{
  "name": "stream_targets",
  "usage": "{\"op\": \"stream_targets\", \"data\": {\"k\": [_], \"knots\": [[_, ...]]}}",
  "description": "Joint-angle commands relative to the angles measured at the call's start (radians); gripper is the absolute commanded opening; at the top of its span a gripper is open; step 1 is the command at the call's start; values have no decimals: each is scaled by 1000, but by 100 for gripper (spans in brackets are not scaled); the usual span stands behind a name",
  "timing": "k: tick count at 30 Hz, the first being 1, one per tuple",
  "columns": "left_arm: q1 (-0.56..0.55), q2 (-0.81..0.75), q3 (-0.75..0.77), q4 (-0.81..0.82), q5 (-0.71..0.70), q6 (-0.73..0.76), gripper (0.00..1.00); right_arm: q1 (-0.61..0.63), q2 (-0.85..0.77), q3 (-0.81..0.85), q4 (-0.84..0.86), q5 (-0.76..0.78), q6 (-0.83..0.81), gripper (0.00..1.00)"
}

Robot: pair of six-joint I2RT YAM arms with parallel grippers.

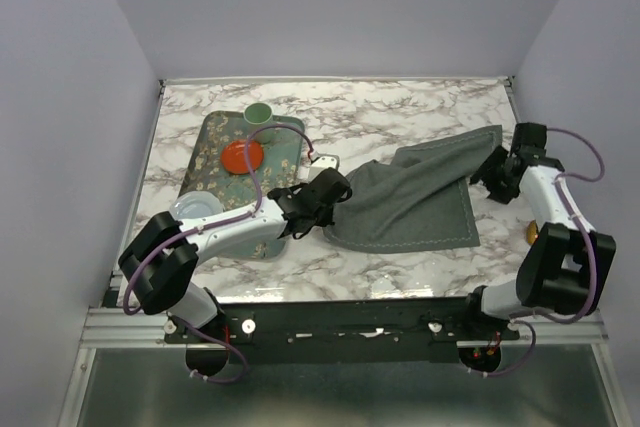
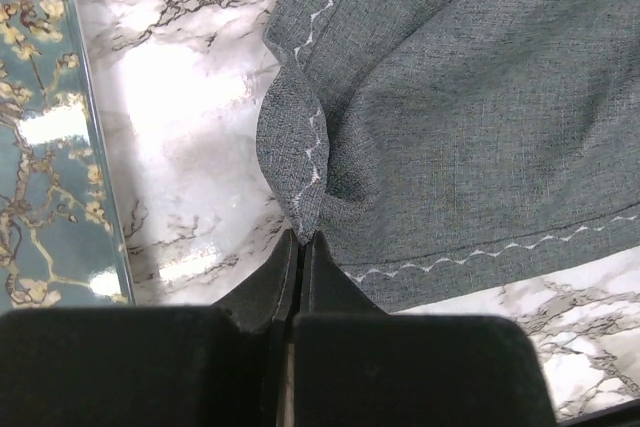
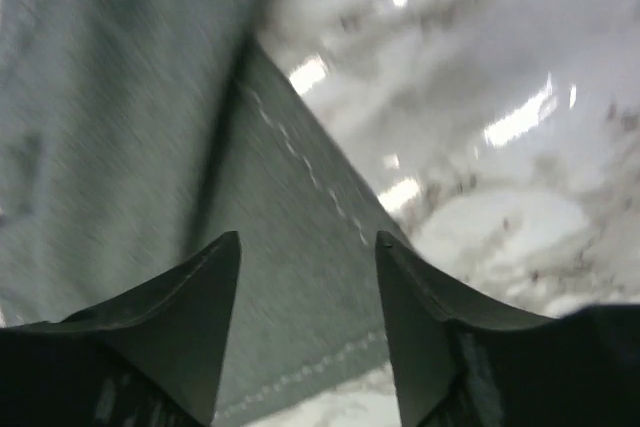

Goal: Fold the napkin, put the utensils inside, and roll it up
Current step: Flatten the napkin out

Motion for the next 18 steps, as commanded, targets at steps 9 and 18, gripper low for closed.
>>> {"op": "stream_targets", "data": {"k": [9, 18], "knots": [[1, -27, 3, 44, -51, 63, 0, -49, -260, -375, -133, 46, 287, 49], [4, -32, 12, 45, -46, 66, 0, -57, -217, -384, -150, 146, 276, 52]]}}
